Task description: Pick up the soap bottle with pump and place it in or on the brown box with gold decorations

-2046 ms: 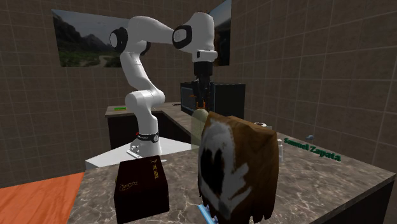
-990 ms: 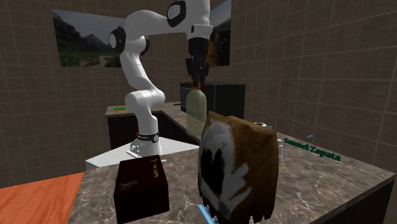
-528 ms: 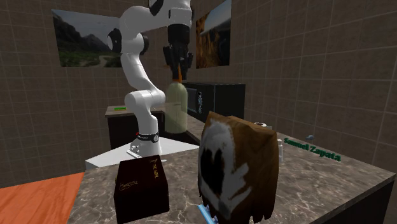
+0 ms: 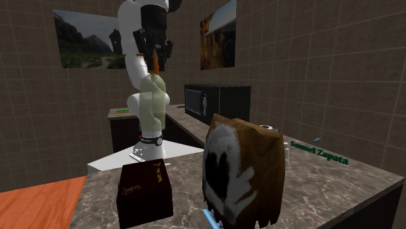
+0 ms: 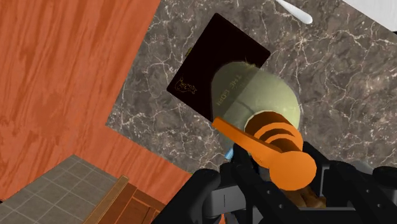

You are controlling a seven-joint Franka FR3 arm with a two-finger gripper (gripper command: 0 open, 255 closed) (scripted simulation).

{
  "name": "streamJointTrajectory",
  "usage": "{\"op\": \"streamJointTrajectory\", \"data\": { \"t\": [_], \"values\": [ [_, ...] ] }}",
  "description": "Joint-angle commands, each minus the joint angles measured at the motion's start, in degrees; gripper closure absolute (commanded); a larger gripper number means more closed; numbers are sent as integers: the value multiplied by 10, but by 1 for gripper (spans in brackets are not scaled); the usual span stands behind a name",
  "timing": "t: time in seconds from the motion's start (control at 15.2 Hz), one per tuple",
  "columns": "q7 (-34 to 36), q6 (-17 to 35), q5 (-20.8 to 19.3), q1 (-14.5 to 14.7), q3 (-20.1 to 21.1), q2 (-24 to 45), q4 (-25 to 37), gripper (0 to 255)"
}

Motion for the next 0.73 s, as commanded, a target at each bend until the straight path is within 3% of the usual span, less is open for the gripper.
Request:
{"op": "streamJointTrajectory", "data": {
  "t": [0.0,0.13,0.66],
  "values": [
    [-34,-8,-2,-4,-25,17,30,255],
    [-72,-20,-2,-8,-54,37,67,255],
    [-62,39,-12,-14,-56,15,-13,255]
  ]
}}
